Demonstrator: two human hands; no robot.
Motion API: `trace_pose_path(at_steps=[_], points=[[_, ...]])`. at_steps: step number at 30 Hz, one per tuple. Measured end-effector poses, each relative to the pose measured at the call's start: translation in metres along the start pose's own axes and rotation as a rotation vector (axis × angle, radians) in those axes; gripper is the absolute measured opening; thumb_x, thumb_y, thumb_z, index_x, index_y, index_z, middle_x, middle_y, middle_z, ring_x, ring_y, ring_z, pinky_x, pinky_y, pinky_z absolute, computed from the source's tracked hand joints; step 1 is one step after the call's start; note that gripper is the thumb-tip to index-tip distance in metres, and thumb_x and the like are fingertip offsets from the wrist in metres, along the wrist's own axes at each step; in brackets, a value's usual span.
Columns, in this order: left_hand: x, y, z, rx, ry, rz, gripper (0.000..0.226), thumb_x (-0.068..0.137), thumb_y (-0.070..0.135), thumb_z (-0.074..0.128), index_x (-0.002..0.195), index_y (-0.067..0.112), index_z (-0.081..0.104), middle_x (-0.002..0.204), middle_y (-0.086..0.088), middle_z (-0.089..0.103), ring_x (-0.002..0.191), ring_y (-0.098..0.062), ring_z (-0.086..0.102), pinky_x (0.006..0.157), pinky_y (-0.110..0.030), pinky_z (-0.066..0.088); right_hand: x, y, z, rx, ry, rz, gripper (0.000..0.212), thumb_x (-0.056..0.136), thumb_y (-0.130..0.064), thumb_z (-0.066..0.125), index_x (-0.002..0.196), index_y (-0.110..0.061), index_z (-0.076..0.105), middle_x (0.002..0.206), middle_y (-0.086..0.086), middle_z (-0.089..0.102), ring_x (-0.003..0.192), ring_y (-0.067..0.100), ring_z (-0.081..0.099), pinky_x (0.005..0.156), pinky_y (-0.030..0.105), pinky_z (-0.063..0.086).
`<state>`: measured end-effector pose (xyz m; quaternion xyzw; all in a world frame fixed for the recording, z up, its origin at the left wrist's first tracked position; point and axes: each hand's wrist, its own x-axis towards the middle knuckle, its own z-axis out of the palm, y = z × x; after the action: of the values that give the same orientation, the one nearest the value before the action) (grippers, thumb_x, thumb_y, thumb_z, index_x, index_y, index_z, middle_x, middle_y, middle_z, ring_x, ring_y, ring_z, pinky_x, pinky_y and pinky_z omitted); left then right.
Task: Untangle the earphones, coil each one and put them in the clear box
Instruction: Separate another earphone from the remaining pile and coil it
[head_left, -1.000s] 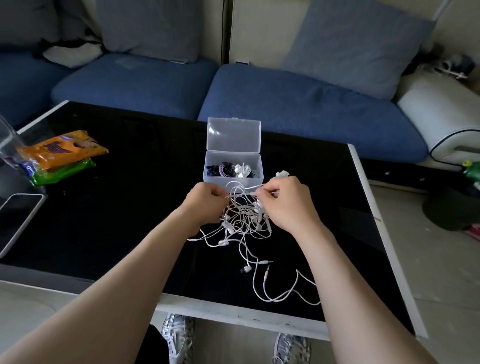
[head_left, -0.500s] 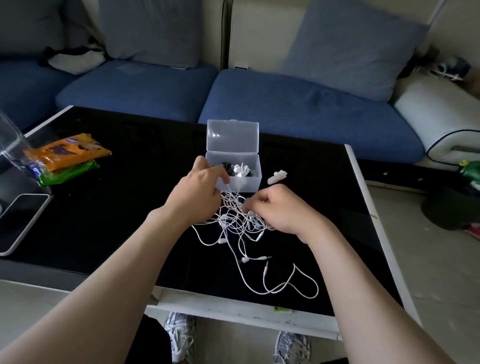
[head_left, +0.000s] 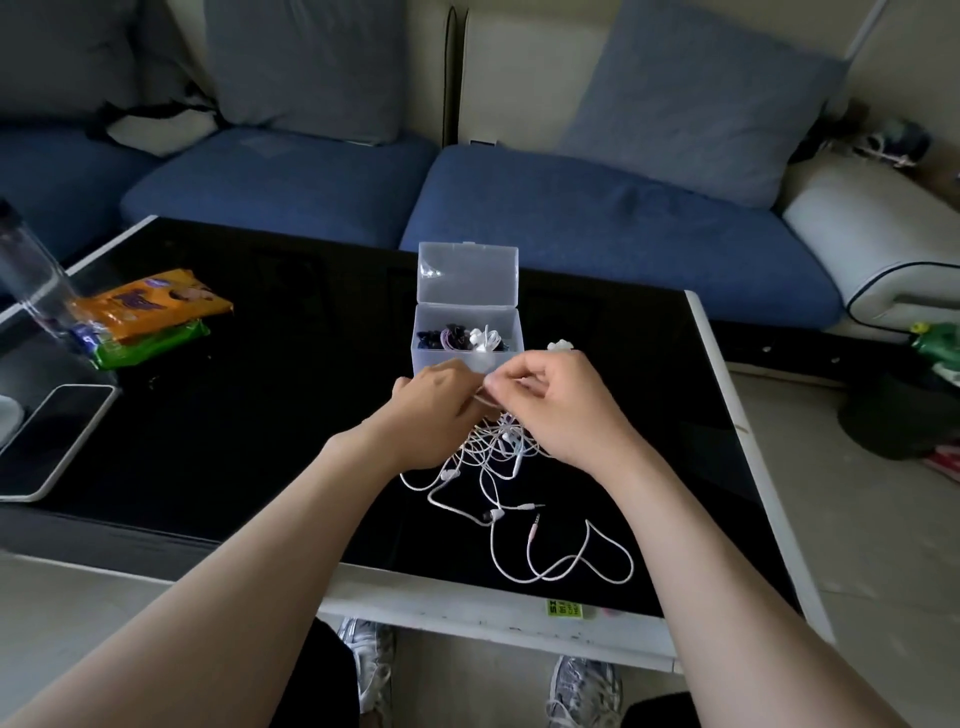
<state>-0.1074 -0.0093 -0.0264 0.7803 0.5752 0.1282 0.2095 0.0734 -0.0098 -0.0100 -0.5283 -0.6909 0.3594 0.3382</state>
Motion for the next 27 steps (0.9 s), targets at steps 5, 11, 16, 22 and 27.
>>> trace_pose_path(at_steps=[5, 11, 16, 22, 27], points=[[0.002, -0.014, 0.003, 0.012, -0.012, -0.148, 0.03, 0.108, 0.037, 0.038, 0.1, 0.025, 0.063, 0.104, 0.002, 0.061, 0.106, -0.027, 0.059, 0.094, -0.046, 0.044, -0.005, -0.002, -0.017, 0.152, 0.459, -0.084, 0.014, 0.11, -0.024, 0.051, 0.104, -0.015, 0.059, 0.073, -0.006, 0.066, 0.069, 0.006, 0.064, 0.069, 0.027, 0.05], [-0.004, -0.024, -0.002, 0.006, 0.077, -0.088, 0.024, 0.109, 0.041, 0.043, 0.122, 0.034, 0.061, 0.113, 0.003, 0.057, 0.106, -0.027, 0.061, 0.095, -0.054, 0.052, -0.02, -0.002, -0.038, 0.37, 0.764, 0.037, 0.015, 0.114, -0.019, 0.035, 0.107, -0.015, 0.047, 0.085, 0.009, 0.07, 0.068, 0.015, 0.064, 0.073, 0.028, 0.054], [-0.01, -0.015, -0.006, -0.13, 0.194, 0.066, 0.022, 0.108, 0.024, 0.053, 0.118, 0.028, 0.072, 0.11, 0.003, 0.063, 0.102, -0.02, 0.064, 0.09, -0.037, 0.051, -0.032, 0.018, -0.054, -0.11, 0.57, 0.393, 0.023, 0.106, -0.015, 0.052, 0.11, -0.014, 0.075, 0.105, 0.003, 0.072, 0.097, 0.024, 0.068, 0.086, 0.032, 0.05], [-0.014, -0.004, -0.004, -0.079, 0.071, 0.037, 0.049, 0.096, 0.061, 0.033, 0.112, 0.035, 0.071, 0.111, 0.005, 0.059, 0.105, -0.019, 0.061, 0.096, -0.046, 0.052, -0.036, 0.013, -0.029, -0.533, 0.061, 0.401, 0.045, 0.102, -0.017, 0.057, 0.148, -0.019, 0.057, 0.147, 0.013, 0.051, 0.129, 0.036, 0.058, 0.109, 0.046, 0.046], [-0.013, 0.005, -0.002, -0.081, 0.028, 0.136, 0.026, 0.11, 0.03, 0.05, 0.115, 0.019, 0.073, 0.108, -0.002, 0.059, 0.101, -0.011, 0.054, 0.095, -0.036, 0.047, -0.031, 0.002, -0.011, -0.199, 0.079, -0.041, 0.026, 0.105, -0.021, 0.062, 0.126, -0.027, 0.076, 0.112, -0.014, 0.073, 0.105, 0.003, 0.069, 0.087, 0.005, 0.047]])
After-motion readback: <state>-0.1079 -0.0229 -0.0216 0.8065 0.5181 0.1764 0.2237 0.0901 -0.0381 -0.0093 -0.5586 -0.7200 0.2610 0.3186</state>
